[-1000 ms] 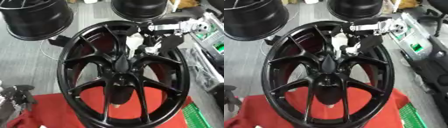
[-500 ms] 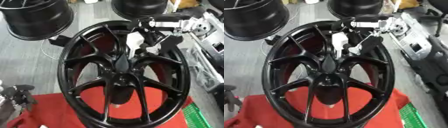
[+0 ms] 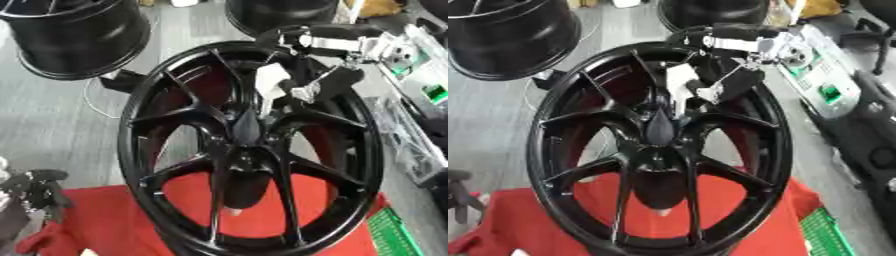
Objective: Pull the pin out of the wheel hub.
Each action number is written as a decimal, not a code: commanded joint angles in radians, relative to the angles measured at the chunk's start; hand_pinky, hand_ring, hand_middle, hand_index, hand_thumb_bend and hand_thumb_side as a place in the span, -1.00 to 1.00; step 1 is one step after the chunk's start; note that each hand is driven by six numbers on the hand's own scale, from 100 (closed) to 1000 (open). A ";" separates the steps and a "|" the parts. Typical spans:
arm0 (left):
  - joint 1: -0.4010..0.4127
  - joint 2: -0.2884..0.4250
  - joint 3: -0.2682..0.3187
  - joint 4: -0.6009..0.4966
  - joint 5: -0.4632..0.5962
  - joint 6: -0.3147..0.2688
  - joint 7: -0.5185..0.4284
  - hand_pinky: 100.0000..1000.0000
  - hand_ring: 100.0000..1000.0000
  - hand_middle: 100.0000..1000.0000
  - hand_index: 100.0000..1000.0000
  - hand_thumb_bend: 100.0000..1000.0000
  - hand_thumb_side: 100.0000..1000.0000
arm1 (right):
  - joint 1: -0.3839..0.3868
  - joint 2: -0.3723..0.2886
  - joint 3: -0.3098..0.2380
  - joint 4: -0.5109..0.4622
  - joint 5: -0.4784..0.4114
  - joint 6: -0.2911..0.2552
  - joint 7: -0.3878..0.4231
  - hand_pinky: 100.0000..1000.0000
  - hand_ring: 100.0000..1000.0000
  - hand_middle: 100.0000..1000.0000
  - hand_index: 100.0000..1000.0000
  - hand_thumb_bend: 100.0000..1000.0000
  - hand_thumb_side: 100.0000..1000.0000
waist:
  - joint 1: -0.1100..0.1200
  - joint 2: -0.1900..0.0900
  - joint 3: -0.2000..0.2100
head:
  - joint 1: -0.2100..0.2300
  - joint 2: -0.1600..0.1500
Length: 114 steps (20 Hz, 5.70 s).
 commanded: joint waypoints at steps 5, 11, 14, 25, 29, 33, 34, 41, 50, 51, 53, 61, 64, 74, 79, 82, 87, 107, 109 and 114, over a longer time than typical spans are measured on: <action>-0.013 0.021 -0.003 -0.014 0.003 -0.001 -0.001 0.13 -0.41 -0.21 0.49 -1.00 0.82 | 0.003 -0.030 -0.006 -0.021 0.005 0.001 0.030 -0.48 -0.27 0.95 0.98 -1.00 -0.29 | -0.005 -0.021 0.002 | -0.003 -0.001; -0.014 0.021 -0.002 -0.014 0.003 0.000 0.000 0.13 -0.41 -0.22 0.49 -1.00 0.82 | 0.012 -0.035 -0.003 -0.030 0.008 0.011 0.096 -0.52 -0.32 0.82 0.97 -1.00 0.11 | -0.006 -0.021 0.004 | -0.001 0.000; -0.014 0.021 -0.002 -0.014 0.002 0.001 0.000 0.13 -0.41 -0.22 0.49 -1.00 0.82 | 0.014 -0.035 -0.002 -0.031 0.010 0.014 0.130 -0.54 -0.34 0.78 0.94 -1.00 0.17 | -0.007 -0.020 0.003 | 0.002 0.001; -0.015 0.020 -0.002 -0.015 0.002 0.001 0.002 0.13 -0.41 -0.22 0.49 -1.00 0.82 | 0.017 -0.038 -0.010 -0.029 0.007 0.016 0.130 -0.66 -0.41 0.57 0.75 -1.00 -0.51 | -0.006 -0.017 0.009 | 0.001 0.000; -0.016 0.019 -0.003 -0.015 0.000 0.000 0.001 0.13 -0.42 -0.22 0.49 -1.00 0.82 | 0.017 -0.042 -0.015 -0.020 0.007 0.015 0.105 -0.70 -0.43 0.50 0.75 -1.00 -0.64 | -0.007 -0.013 0.015 | -0.001 -0.003; -0.016 0.018 -0.003 -0.016 -0.001 -0.001 0.001 0.13 -0.42 -0.22 0.49 -1.00 0.82 | 0.015 -0.046 -0.021 -0.011 0.003 0.010 0.072 -0.72 -0.44 0.33 0.66 -1.00 -0.67 | -0.007 -0.010 0.021 | -0.004 -0.003; -0.016 0.018 -0.003 -0.016 -0.002 -0.001 0.001 0.13 -0.42 -0.22 0.49 -1.00 0.82 | 0.015 -0.047 -0.022 -0.010 0.002 0.009 0.064 -0.72 -0.44 0.22 0.63 -1.00 -0.68 | -0.007 -0.009 0.022 | -0.004 -0.003; -0.014 0.017 -0.004 -0.015 -0.003 -0.003 0.001 0.12 -0.42 -0.22 0.49 -1.00 0.83 | 0.015 -0.055 -0.029 -0.012 -0.007 -0.004 -0.008 -0.66 -0.37 0.06 0.30 -1.00 -0.73 | -0.006 -0.008 0.024 | -0.005 0.000; -0.013 0.024 -0.002 -0.013 -0.006 0.004 0.002 0.12 -0.42 -0.22 0.49 -1.00 0.83 | 0.006 -0.090 -0.050 -0.034 -0.125 0.008 -0.016 -0.64 -0.32 0.12 0.33 -1.00 -0.77 | -0.015 -0.019 0.020 | 0.002 0.007; -0.013 0.026 -0.001 -0.012 -0.006 0.005 0.002 0.12 -0.42 -0.22 0.49 -1.00 0.83 | 0.005 -0.099 -0.054 -0.040 -0.152 0.013 -0.014 -0.63 -0.31 0.13 0.34 -1.00 -0.78 | -0.017 -0.021 0.019 | 0.005 0.008; -0.012 0.029 0.000 -0.011 -0.007 0.008 0.003 0.12 -0.42 -0.22 0.49 -1.00 0.83 | 0.004 -0.120 -0.066 -0.055 -0.201 0.022 -0.012 -0.63 -0.31 0.14 0.34 -1.00 -0.78 | -0.022 -0.025 0.017 | 0.010 0.010; -0.005 0.047 0.013 -0.009 -0.016 0.024 0.014 0.12 -0.42 -0.23 0.49 -1.00 0.83 | 0.053 -0.272 -0.182 -0.126 -0.407 0.041 -0.094 -0.64 -0.30 0.16 0.34 -1.00 -0.75 | -0.052 -0.046 -0.004 | 0.054 0.019; 0.000 0.052 0.021 -0.009 -0.021 0.027 0.022 0.12 -0.42 -0.23 0.49 -1.00 0.83 | 0.115 -0.350 -0.253 -0.141 -0.482 0.033 -0.158 -0.65 -0.30 0.16 0.35 -1.00 -0.69 | -0.060 -0.050 -0.023 | 0.077 0.015; 0.012 0.055 0.052 -0.016 -0.034 0.031 0.057 0.12 -0.42 -0.23 0.49 -1.00 0.83 | 0.526 -0.519 -0.590 0.009 -0.595 -0.046 -0.501 -0.63 -0.30 0.15 0.38 -1.00 -0.28 | -0.054 -0.045 -0.132 | 0.118 -0.003; 0.012 0.046 0.061 -0.019 -0.042 0.032 0.067 0.12 -0.42 -0.23 0.49 -1.00 0.85 | 0.759 -0.438 -0.717 0.124 -0.610 -0.097 -0.677 -0.56 -0.25 0.22 0.43 -1.00 -0.20 | -0.039 -0.032 -0.177 | 0.107 -0.015; 0.010 0.041 0.061 -0.022 -0.043 0.027 0.069 0.12 -0.42 -0.23 0.49 -1.00 0.84 | 0.867 -0.355 -0.739 0.201 -0.639 -0.112 -0.753 -0.52 -0.21 0.31 0.47 -1.00 -0.24 | -0.027 -0.025 -0.188 | 0.101 -0.019; 0.004 0.030 0.051 -0.023 -0.038 0.018 0.062 0.13 -0.42 -0.22 0.49 -1.00 0.84 | 0.914 -0.278 -0.661 0.442 -0.645 -0.040 -0.824 -0.34 -0.05 0.87 0.71 -1.00 -0.69 | -0.005 -0.017 -0.173 | 0.069 -0.032; -0.001 0.005 0.046 -0.019 -0.042 0.013 0.054 0.13 -0.42 -0.22 0.49 -1.00 0.86 | 0.896 0.236 -0.605 0.097 -0.475 0.001 -0.898 -0.28 0.01 1.00 0.85 -1.00 0.10 | 0.017 -0.003 -0.163 | 0.075 -0.033; -0.003 0.001 0.045 -0.019 -0.041 0.014 0.054 0.13 -0.42 -0.22 0.49 -1.00 0.86 | 0.891 0.331 -0.577 -0.090 -0.435 0.005 -0.889 -0.27 0.03 1.00 0.84 -1.00 -0.04 | 0.021 0.000 -0.162 | 0.076 -0.033; -0.005 -0.004 0.043 -0.020 -0.041 0.014 0.054 0.13 -0.42 -0.22 0.49 -1.00 0.86 | 0.860 0.481 -0.494 -0.333 -0.313 0.086 -0.834 -0.25 0.03 1.00 0.80 -1.00 0.10 | 0.026 0.005 -0.161 | 0.079 -0.030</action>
